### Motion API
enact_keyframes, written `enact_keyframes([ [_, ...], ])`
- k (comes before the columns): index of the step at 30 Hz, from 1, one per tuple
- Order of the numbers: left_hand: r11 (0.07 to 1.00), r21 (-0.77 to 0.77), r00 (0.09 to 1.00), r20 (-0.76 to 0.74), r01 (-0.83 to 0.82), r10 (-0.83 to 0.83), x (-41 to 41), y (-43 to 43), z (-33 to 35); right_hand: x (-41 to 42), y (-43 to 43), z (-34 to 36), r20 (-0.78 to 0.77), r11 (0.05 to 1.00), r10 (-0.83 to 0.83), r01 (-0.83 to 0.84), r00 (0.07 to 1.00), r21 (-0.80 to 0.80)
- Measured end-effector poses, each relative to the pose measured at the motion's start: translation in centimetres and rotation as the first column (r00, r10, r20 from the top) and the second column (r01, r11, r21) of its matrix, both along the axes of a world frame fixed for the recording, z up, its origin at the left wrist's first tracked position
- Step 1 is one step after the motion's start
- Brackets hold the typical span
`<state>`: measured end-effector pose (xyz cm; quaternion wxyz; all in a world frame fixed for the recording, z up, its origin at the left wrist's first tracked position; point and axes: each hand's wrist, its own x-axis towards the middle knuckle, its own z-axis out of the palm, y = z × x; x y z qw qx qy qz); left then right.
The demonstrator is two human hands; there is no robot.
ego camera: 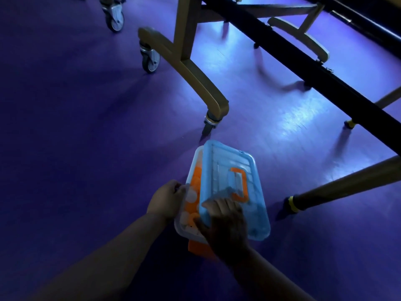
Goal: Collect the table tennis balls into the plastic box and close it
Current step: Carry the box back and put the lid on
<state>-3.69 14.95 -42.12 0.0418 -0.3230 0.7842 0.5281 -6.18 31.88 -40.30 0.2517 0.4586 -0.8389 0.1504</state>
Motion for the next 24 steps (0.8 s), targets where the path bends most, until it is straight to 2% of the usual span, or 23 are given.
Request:
enact_keyframes([
  [2, 0.994, 0.097, 0.998, -0.023, -0.051, 0.053, 0.1, -0.5, -0.1, 0.6, -1.3, 0.4, 0.001, 0.996, 0.035, -0.035, 0.999, 0.081],
  [6, 0.971, 0.212, 0.991, -0.045, -0.113, 0.125, 0.5, -1.1, -0.1, 1.4, -2.8, -0.1, 0.017, 0.987, 0.119, -0.120, 0.993, 0.107],
  [11, 0.981, 0.195, 1.000, -0.027, 0.002, 0.003, 0.5, -1.3, -0.3, 1.7, -1.9, -2.3, 0.083, 0.971, 0.236, -0.239, 0.968, 0.015],
  [13, 0.979, 0.197, 0.999, -0.009, 0.052, -0.051, 0.6, -1.3, -0.5, 0.9, -0.6, -2.2, 0.127, 0.988, 0.154, -0.155, 0.980, -0.003],
  [15, 0.983, 0.161, 0.996, 0.015, 0.087, -0.091, 0.7, -1.0, -0.7, -0.6, 1.0, -1.5, 0.215, 0.997, -0.079, 0.073, 0.973, 0.032],
  [17, 0.989, 0.099, 0.993, 0.039, 0.110, -0.115, 0.7, -0.8, -0.9, -2.5, 3.0, -1.4, 0.287, 0.938, -0.348, 0.335, 0.893, 0.095],
  [19, 0.989, 0.097, 0.990, 0.066, 0.115, -0.121, 0.6, -0.7, -0.7, -3.5, 4.6, -1.6, 0.419, 0.844, -0.522, 0.520, 0.743, 0.130],
  [20, 0.986, 0.126, 0.988, 0.098, 0.108, -0.121, 0.6, -0.7, -0.5, -3.7, 4.9, -1.4, 0.540, 0.802, -0.547, 0.586, 0.639, 0.118],
  [22, 0.976, 0.183, 0.964, 0.217, 0.115, -0.154, 0.7, -0.7, 0.3, -4.0, 5.0, -1.1, 0.776, 0.754, -0.473, 0.648, 0.416, 0.112],
  [23, 0.974, 0.184, 0.943, 0.280, 0.131, -0.180, 0.8, -0.6, 0.8, -4.1, 4.9, -1.0, 0.845, 0.751, -0.414, 0.651, 0.338, 0.108],
  [24, 0.975, 0.168, 0.928, 0.317, 0.147, -0.195, 0.8, -0.6, 1.0, -4.1, 4.7, -0.9, 0.861, 0.750, -0.397, 0.653, 0.319, 0.104],
])
